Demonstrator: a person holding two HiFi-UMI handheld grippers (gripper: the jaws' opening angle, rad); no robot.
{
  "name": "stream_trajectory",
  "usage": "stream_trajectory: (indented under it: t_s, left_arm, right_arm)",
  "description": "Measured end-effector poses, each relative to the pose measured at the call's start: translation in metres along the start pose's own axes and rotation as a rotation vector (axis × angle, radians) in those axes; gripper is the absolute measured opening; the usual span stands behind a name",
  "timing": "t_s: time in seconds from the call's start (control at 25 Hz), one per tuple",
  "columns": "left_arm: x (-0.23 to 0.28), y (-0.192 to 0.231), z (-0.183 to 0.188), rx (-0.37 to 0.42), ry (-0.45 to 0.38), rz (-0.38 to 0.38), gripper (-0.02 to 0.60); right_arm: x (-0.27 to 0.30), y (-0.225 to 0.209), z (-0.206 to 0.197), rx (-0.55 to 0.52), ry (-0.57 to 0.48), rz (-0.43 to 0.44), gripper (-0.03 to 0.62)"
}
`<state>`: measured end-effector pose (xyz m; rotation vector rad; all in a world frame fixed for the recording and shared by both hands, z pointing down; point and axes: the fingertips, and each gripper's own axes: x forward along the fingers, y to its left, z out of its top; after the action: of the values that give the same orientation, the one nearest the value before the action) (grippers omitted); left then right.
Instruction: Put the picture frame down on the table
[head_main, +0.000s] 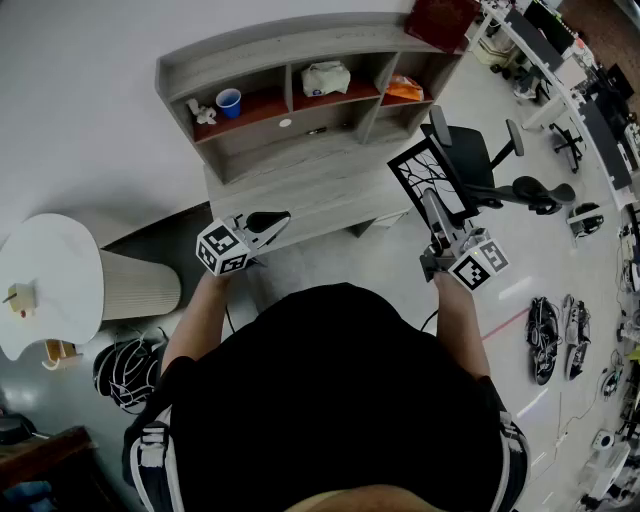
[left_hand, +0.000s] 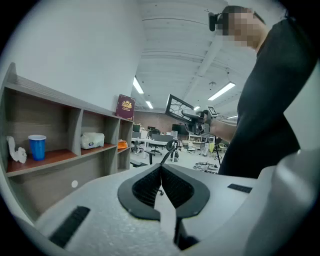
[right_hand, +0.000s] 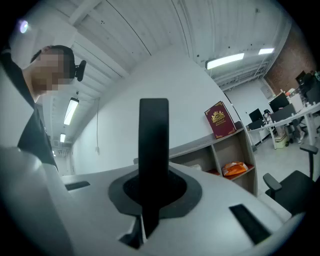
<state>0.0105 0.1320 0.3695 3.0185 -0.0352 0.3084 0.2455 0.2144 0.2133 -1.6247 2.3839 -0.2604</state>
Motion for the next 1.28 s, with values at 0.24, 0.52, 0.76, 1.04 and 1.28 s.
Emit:
stream_trajectory:
  t_s: [0.24, 0.52, 0.76, 1.04, 1.28]
  left_arm:
    - [0.007, 0.009, 0.005, 0.015, 0.000, -0.006, 0.018]
    - [-0.002, 0.015, 0.003, 0.025, -0.009, -0.009, 0.018]
    - [-0.013, 0.012, 0.000, 0.016, -0.007, -0.008, 0.018]
    - [-0.040, 0.017, -0.007, 0.003, -0.015, 0.032, 0.018]
    - [-0.058, 0.019, -0.010, 0.003, -0.014, 0.065, 0.018]
  right_arm:
    - [0.014, 0.000, -0.002, -0.034, 0.013, -0.012, 0.015]
    - [0.019, 0.005, -0.003, -0.025, -0.020, -0.031, 0.017]
    - [0.024, 0.012, 0.004, -0.053, -0.041, -0.047, 0.017]
    - [0.042, 0.024, -0.004, -0.087, -0.026, -0.042, 0.017]
    - [0.054, 0.032, -0.006, -0.152, -0.019, -0.038, 0.017]
